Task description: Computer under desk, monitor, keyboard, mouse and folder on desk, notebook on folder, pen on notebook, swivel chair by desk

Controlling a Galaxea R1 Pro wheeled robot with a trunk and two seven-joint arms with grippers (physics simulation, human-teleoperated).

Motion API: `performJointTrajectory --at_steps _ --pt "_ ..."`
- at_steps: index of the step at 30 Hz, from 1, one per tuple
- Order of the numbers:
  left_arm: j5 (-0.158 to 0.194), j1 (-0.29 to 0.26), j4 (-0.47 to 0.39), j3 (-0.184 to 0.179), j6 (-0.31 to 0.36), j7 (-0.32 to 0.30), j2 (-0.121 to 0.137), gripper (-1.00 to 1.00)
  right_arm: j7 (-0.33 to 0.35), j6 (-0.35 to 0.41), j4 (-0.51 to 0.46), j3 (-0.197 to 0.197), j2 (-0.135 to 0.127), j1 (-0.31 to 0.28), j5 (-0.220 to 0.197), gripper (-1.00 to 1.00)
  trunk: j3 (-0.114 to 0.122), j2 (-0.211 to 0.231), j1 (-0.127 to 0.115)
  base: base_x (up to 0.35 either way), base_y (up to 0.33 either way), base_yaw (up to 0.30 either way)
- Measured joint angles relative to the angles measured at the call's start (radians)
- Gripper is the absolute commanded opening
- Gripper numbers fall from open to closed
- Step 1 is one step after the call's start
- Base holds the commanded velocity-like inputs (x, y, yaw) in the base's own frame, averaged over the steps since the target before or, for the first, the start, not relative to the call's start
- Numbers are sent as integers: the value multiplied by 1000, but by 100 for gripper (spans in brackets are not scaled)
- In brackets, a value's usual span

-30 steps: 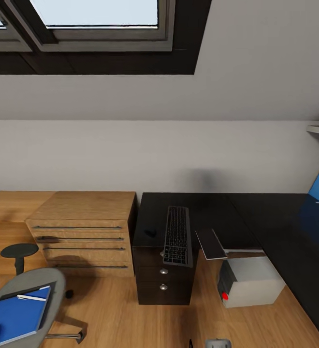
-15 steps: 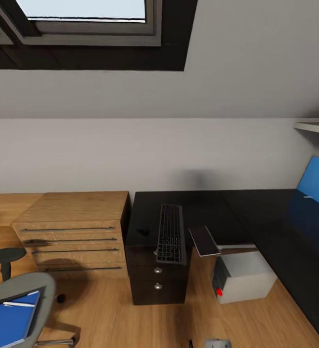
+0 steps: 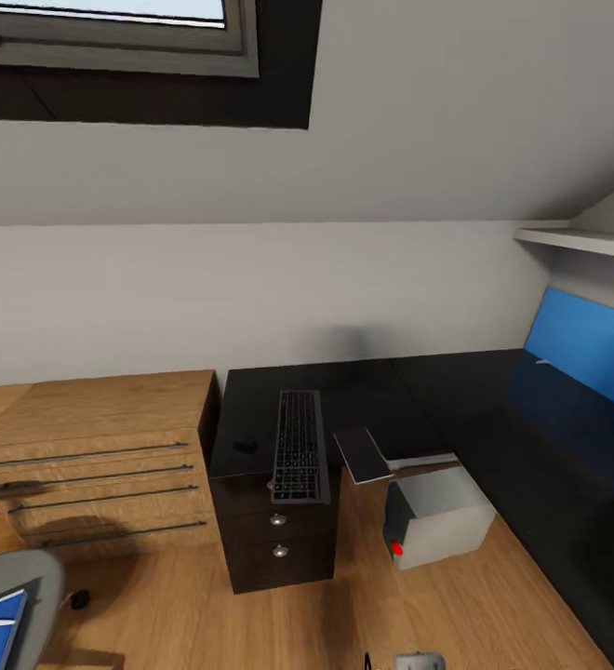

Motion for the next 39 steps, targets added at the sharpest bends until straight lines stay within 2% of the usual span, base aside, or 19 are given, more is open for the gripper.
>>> performJointTrajectory --at_steps 9,25,39 --pt "-1 0 1 -1 2 0 1 100 0 1 0 0 0 0 0 100 -28 -63 35 0 54 -134" --pt "0 0 2 -1 8 -2 1 100 0 1 0 0 0 0 0 100 -78 -175 96 0 289 -45" --pt "1 0 3 -1 7 0 1 100 0 1 0 0 0 0 0 100 -122 -273 150 -49 19 -1"
